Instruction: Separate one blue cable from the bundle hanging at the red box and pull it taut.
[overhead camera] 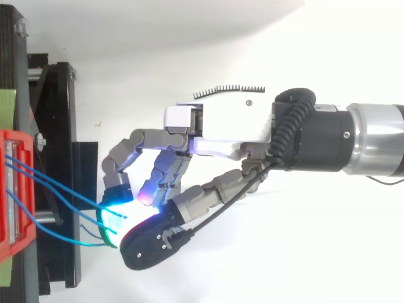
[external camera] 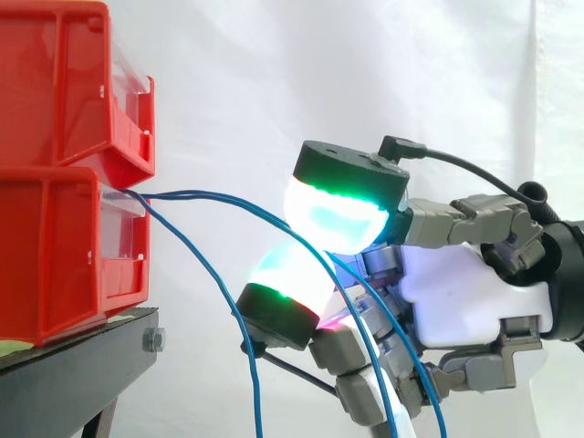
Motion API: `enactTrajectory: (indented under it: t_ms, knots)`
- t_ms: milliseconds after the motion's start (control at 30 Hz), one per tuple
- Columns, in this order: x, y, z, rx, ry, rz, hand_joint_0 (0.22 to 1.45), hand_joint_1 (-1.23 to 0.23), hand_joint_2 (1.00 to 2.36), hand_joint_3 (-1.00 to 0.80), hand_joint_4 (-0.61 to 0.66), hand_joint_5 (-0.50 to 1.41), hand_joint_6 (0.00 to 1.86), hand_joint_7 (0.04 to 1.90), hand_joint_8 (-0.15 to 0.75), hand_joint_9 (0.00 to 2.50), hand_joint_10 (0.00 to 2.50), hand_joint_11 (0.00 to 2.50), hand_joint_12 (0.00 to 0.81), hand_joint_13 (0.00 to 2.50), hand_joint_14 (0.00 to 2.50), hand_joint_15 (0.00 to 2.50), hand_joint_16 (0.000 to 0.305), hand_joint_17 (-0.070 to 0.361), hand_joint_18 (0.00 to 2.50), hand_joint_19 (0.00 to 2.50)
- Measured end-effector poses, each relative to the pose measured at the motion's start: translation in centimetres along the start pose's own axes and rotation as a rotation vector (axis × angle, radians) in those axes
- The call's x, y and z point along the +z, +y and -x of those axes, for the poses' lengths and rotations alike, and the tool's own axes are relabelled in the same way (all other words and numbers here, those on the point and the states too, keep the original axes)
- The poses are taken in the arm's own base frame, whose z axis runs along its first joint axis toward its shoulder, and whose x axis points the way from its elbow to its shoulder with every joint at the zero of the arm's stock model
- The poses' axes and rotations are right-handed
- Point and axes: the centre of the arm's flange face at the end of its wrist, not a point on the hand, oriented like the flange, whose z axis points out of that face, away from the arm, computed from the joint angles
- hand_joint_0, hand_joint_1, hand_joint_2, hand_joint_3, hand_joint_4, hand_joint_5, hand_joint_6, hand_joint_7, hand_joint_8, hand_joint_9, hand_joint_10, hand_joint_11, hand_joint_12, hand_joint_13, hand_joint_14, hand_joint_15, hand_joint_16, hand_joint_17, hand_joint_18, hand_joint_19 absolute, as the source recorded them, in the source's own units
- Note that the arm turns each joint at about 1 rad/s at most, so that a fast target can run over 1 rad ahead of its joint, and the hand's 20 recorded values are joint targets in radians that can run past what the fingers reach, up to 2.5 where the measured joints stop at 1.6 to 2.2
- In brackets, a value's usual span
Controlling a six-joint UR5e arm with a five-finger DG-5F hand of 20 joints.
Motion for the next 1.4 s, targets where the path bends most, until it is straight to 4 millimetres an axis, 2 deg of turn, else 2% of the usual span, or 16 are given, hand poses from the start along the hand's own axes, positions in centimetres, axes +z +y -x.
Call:
enactTrajectory:
  t_ms: [33, 167, 300, 400, 433, 467, 600, 733, 800, 833, 967, 1033, 1167, 1267, 1333, 1400]
  knots:
    - [0.0, 0.0, 0.0, 0.0, 0.0, 0.0, 0.82, -0.95, 1.0, -0.5, 0.07, -0.19, 0.92, 1.08, 0.327, 1.09, 0.02, 0.92, 0.356, 1.13, 0.02, 0.6, 0.041, 0.092, 1.02, 0.52]
    - [0.0, -0.1, 0.0, 0.0, 0.0, -0.002, 0.75, -0.96, 1.0, -0.5, 0.07, -0.17, 0.92, 1.12, 0.331, 1.13, 0.02, 0.94, 0.354, 1.13, 0.02, 0.6, 0.04, 0.091, 1.04, 0.5]
    - [-0.1, -0.2, 0.1, -0.001, -0.002, -0.005, 0.58, -0.95, 1.0, -0.5, 0.01, -0.12, 0.89, 1.22, 0.326, 1.17, 0.02, 0.91, 0.348, 1.13, 0.02, 0.61, 0.04, 0.09, 1.03, 0.53]
    - [-0.1, -0.3, 0.3, -0.002, -0.004, -0.006, 0.5, -0.77, 1.0, -0.5, -0.07, -0.05, 0.8, 1.16, 0.287, 1.29, 0.02, 0.74, 0.323, 1.17, 0.02, 0.55, 0.041, 0.092, 1.05, 0.52]
    - [-0.2, -0.3, 0.3, -0.002, -0.004, -0.006, 0.5, -0.7, 1.0, -0.5, -0.08, -0.03, 0.74, 1.18, 0.275, 1.31, 0.02, 0.7, 0.316, 1.17, 0.02, 0.54, 0.04, 0.091, 1.05, 0.53]
    - [-0.2, -0.3, 0.4, -0.002, -0.005, -0.006, 0.54, -0.63, 1.0, -0.5, -0.08, -0.01, 0.65, 1.34, 0.257, 1.31, 0.02, 0.63, 0.301, 1.17, 0.02, 0.55, 0.038, 0.085, 1.03, 0.56]
    - [-0.2, -0.2, 0.6, -0.003, -0.008, -0.005, 0.6, -0.69, 1.0, -0.48, 0.0, 0.0, 0.59, 1.48, 0.268, 1.31, 0.02, 0.65, 0.308, 1.18, 0.02, 0.57, 0.036, 0.082, 1.01, 0.59]
    - [-0.2, -0.2, 0.7, -0.002, -0.009, -0.005, 0.57, -0.76, 1.01, -0.27, 0.04, -0.07, 0.7, 1.27, 0.303, 1.21, 0.02, 0.69, 0.355, 1.15, 0.02, 0.57, 0.043, 0.096, 1.03, 0.56]
    - [-0.2, -0.2, 0.8, -0.002, -0.01, -0.005, 0.57, -0.79, 1.01, -0.32, 0.06, -0.1, 0.75, 1.22, 0.303, 1.18, 0.02, 0.73, 0.353, 1.14, 0.02, 0.58, 0.042, 0.094, 1.01, 0.59]
    - [-0.2, -0.2, 0.8, -0.002, -0.01, -0.005, 0.55, -0.8, 1.0, -0.45, 0.07, -0.11, 0.76, 1.19, 0.304, 1.19, 0.02, 0.74, 0.351, 1.14, 0.02, 0.58, 0.042, 0.095, 1.02, 0.59]
    - [-0.2, -0.2, 0.8, -0.001, -0.01, -0.005, 0.46, -0.63, 1.0, -0.5, 0.1, -0.1, 0.75, 1.11, 0.324, 1.21, 0.02, 0.73, 0.379, 1.16, 0.02, 0.57, 0.049, 0.109, 1.07, 0.56]
    - [-0.2, -0.2, 0.8, -0.001, -0.011, -0.005, 0.46, -0.52, 1.0, -0.5, 0.12, -0.09, 0.7, 1.17, 0.329, 1.22, 0.02, 0.71, 0.38, 1.17, 0.02, 0.56, 0.049, 0.111, 1.07, 0.56]
    - [-0.2, -0.2, 1.0, -0.002, -0.012, -0.005, 0.59, -0.37, 1.0, -0.5, 0.1, -0.08, 0.68, 1.26, 0.31, 1.26, 0.02, 0.73, 0.346, 1.17, 0.02, 0.6, 0.041, 0.092, 1.0, 0.63]
    - [-0.2, -0.2, 1.1, -0.001, -0.013, -0.005, 0.61, -0.47, 1.01, -0.43, 0.1, -0.08, 0.69, 1.3, 0.321, 1.26, 0.02, 0.74, 0.354, 1.17, 0.02, 0.59, 0.042, 0.094, 1.01, 0.62]
    - [-0.2, -0.2, 1.1, -0.001, -0.013, -0.005, 0.58, -0.51, 1.02, -0.24, 0.11, -0.11, 0.77, 1.27, 0.341, 1.22, 0.02, 0.76, 0.368, 1.18, 0.02, 0.6, 0.044, 0.098, 1.03, 0.61]
    - [-0.2, -0.2, 1.1, -0.002, -0.013, -0.005, 0.58, -0.54, 1.01, -0.18, 0.15, -0.13, 0.84, 1.2, 0.377, 1.21, 0.02, 0.78, 0.405, 1.21, 0.02, 0.57, 0.051, 0.114, 1.1, 0.55]
